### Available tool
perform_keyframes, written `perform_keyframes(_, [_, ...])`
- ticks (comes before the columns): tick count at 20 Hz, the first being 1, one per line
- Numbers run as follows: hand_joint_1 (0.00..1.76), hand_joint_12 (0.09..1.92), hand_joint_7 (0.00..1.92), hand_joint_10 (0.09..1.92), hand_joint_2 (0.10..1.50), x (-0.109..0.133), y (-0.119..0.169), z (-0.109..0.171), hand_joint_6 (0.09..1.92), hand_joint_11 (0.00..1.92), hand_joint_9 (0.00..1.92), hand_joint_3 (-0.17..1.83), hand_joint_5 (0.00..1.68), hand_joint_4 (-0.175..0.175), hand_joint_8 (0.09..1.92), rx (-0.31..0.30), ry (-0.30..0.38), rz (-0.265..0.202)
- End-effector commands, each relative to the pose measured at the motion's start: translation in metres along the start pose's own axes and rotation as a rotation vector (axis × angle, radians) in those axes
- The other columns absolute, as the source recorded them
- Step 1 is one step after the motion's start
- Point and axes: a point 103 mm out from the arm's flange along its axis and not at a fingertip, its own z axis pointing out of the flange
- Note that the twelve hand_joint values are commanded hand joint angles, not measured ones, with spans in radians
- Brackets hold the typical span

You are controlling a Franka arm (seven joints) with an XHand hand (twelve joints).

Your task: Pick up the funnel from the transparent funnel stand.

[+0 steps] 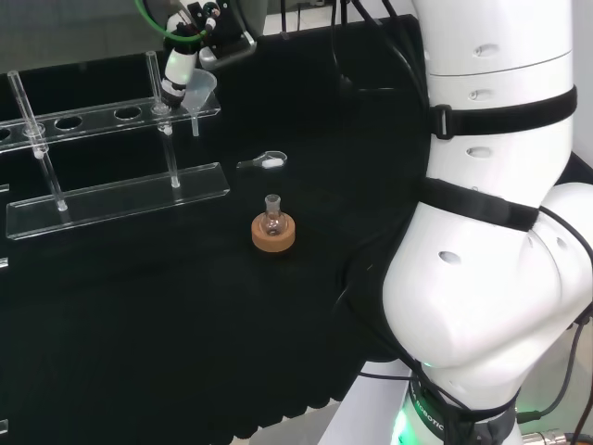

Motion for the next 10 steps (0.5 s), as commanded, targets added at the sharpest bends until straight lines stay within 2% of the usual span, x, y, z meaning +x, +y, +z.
perform_keyframes(1, [0.69, 1.54, 0.00, 0.85, 0.60, -0.010, 0.018, 0.005, 0.09, 0.25, 0.00, 0.46, 0.07, 0.028, 0.21, 0.002, 0.012, 0.001])
perform_keyframes(2, [0.68, 1.54, 0.00, 0.86, 0.60, -0.031, 0.016, 0.008, 0.09, 0.25, 0.00, 0.47, 0.07, 0.029, 0.22, 0.000, 0.035, -0.010])
perform_keyframes(3, [0.68, 1.54, 0.00, 0.86, 0.60, -0.037, 0.016, 0.009, 0.09, 0.25, 0.00, 0.47, 0.07, 0.029, 0.23, 0.000, 0.036, -0.008])
perform_keyframes(8, [0.68, 1.54, 0.00, 0.88, 0.60, -0.042, 0.018, 0.011, 0.09, 0.25, 0.00, 0.48, 0.07, 0.029, 0.26, 0.007, 0.040, -0.008])
perform_keyframes(10, [0.67, 1.54, 0.00, 0.90, 0.60, -0.033, 0.021, 0.010, 0.09, 0.26, 0.01, 0.49, 0.08, 0.029, 0.27, 0.021, 0.028, -0.001])
